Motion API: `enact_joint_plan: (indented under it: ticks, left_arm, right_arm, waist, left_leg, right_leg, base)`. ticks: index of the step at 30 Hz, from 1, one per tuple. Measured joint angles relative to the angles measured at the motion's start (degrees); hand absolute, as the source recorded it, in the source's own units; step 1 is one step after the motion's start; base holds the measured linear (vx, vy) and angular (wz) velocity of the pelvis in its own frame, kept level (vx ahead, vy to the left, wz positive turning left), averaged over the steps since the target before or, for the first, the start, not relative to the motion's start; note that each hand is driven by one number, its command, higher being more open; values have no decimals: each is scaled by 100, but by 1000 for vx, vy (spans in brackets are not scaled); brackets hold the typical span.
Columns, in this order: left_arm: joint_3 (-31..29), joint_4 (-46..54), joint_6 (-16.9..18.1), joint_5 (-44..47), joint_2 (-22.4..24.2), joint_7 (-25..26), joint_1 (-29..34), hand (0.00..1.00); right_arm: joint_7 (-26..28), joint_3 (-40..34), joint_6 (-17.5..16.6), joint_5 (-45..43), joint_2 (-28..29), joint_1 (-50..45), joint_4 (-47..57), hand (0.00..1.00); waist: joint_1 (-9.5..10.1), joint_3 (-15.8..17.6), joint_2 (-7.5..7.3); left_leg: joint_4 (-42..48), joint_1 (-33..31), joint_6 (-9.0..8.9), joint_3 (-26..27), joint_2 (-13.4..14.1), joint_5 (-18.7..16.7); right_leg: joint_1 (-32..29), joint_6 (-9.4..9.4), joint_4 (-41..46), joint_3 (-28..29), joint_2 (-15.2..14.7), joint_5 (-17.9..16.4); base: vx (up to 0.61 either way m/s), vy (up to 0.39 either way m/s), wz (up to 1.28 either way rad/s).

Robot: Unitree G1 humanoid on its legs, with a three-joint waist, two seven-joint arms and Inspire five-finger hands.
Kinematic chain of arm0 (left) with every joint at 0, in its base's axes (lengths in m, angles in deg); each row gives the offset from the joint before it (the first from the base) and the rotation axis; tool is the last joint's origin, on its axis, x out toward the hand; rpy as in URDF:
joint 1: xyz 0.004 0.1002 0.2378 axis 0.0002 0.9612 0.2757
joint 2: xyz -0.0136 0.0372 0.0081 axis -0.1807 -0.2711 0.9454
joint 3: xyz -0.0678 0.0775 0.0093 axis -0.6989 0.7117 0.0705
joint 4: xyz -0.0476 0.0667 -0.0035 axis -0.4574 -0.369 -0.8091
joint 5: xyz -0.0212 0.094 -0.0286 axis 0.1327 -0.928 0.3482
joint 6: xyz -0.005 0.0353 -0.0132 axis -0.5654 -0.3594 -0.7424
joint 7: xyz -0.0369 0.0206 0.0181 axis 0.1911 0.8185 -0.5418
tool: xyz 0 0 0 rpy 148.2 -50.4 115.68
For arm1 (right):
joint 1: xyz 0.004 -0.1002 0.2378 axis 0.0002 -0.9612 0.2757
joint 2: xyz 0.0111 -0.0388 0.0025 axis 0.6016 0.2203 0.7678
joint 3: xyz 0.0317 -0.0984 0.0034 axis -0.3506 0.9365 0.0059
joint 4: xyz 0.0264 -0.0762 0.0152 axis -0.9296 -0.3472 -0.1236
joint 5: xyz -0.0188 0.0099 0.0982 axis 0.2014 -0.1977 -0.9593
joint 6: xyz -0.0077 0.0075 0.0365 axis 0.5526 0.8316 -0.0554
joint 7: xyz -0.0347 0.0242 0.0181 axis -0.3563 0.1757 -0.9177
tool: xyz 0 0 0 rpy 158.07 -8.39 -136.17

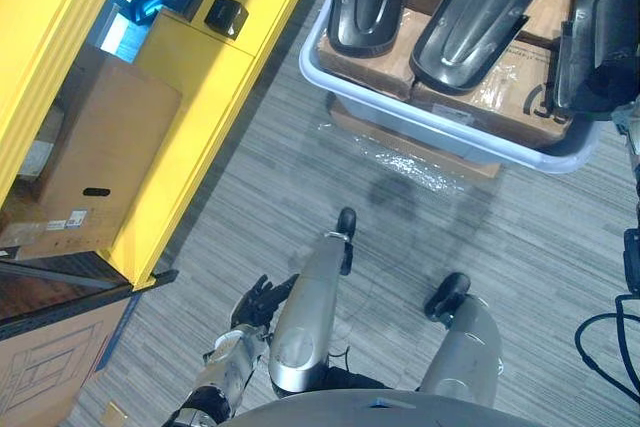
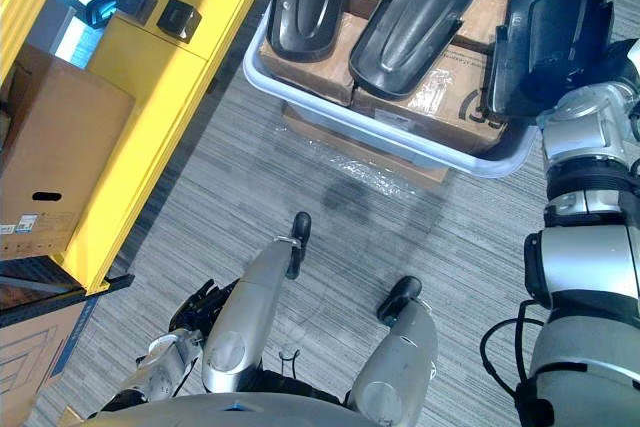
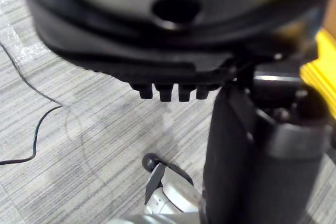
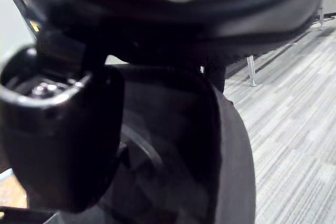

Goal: Walk over and take three plastic housings, then place them on the shelf

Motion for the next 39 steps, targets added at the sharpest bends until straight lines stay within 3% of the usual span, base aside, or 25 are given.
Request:
enact_joint_plan:
  ticks: [5,8,11,15,18,22,26,31,39]
  left_arm:
    - [-64,132,-5,156,-15,9,118,100]
    - [-246,303,28,239,-30,16,269,100]
    - [-488,946,150,395,-39,155,503,100]
    - [-993,2830,163,456,-10,347,892,100]
    - [-1259,4045,120,740,37,323,938,100]
    - [-1161,4841,-297,1592,66,57,825,100]
    - [-764,4934,-813,2456,131,-127,562,100]
    - [65,4857,-1448,3574,165,-137,243,100]
    - [472,3786,-1525,4031,206,-130,-270,100]
  right_arm:
    - [-353,-8,-357,172,-1,-11,20,0]
    - [-628,-149,-559,211,-1,-140,298,0]
    - [-870,-563,-614,225,83,-545,993,0]
    - [-1125,-1554,-802,524,595,-1670,2574,0]
    - [-1299,-1912,-1017,914,1286,-2710,3751,0]
    - [-1314,-2006,-1474,1624,2225,-3555,4319,0]
    - [-1313,-1902,-1757,1913,2651,-3720,4359,0]
    - [-1312,-1348,-2396,2013,2835,-3720,4544,0]
    - [-1314,-790,-3142,2007,3196,-3823,4672,0]
  waist:
    - [-85,36,-53]
    - [-170,127,-188]
    - [-303,267,-442]
    - [-483,269,-818]
    - [-635,-12,-1071]
    - [-823,-593,-1304]
    - [-932,-904,-1345]
    - [-981,-1178,-1315]
    - [-1115,-1667,-1290]
  left_leg:
    - [-81,225,-3,-16,21,0]
    - [-256,502,-13,9,33,5]
    - [-733,1001,-56,38,-3,124]
    - [-1560,1748,-140,92,-11,433]
    - [-2003,2243,-181,173,-1,481]
    - [-2422,2796,-184,469,4,488]
    - [-2546,3126,-177,666,0,475]
    - [-2845,3630,-182,948,9,467]
    - [-3101,3816,-174,1101,4,475]
  right_leg:
    - [271,18,-150,-46,54,16]
    - [556,50,-372,-54,111,54]
    - [1002,68,-727,-141,141,118]
    - [1644,66,-1332,-301,263,305]
    - [2105,119,-1751,-386,342,417]
    - [2600,241,-2446,-372,422,815]
    - [2909,312,-2752,-372,442,1044]
    - [3129,323,-2850,-220,474,1124]
    - [3219,258,-3154,-42,512,1230]
  base:
    - [6,-1,1]
    - [36,-2,-3]
    - [65,-31,3]
    - [121,-61,3]
    - [160,-62,-6]
    - [172,-4,-25]
    - [118,17,-23]
    - [38,13,-26]
    - [-35,15,-12]
